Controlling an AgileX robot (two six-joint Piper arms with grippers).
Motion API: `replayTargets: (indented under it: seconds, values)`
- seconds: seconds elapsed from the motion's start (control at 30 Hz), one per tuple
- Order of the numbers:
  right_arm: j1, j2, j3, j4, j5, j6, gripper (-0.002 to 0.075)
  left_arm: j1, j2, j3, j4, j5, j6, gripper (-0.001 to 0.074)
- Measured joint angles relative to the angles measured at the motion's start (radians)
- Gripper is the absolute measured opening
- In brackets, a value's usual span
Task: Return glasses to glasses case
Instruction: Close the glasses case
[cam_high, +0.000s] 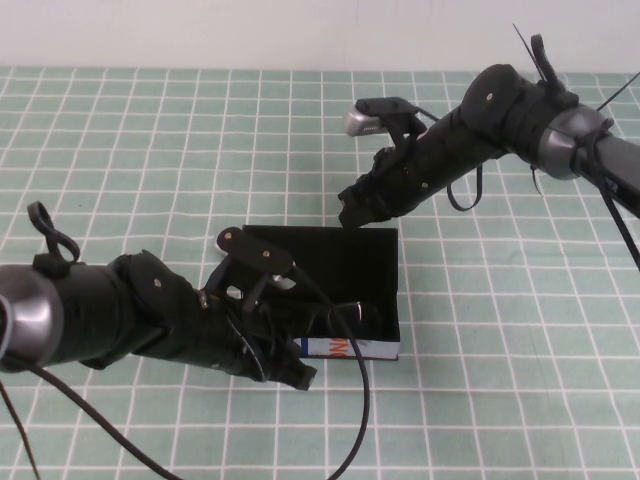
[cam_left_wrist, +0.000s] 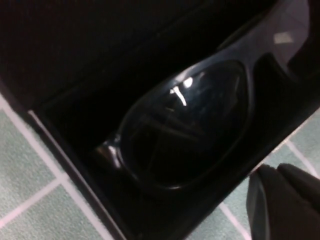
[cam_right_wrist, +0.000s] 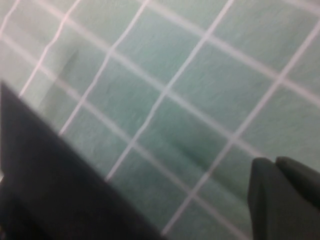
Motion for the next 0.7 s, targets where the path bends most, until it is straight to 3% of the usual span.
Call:
replayTargets:
  seconds: [0.7]
  values:
    - [-0.002,-0.044,-0.002,0.113,0.245,-0.202,-0.0011,0.0,0.03,0.0,-0.079,-0.018,0.044,-0.0002]
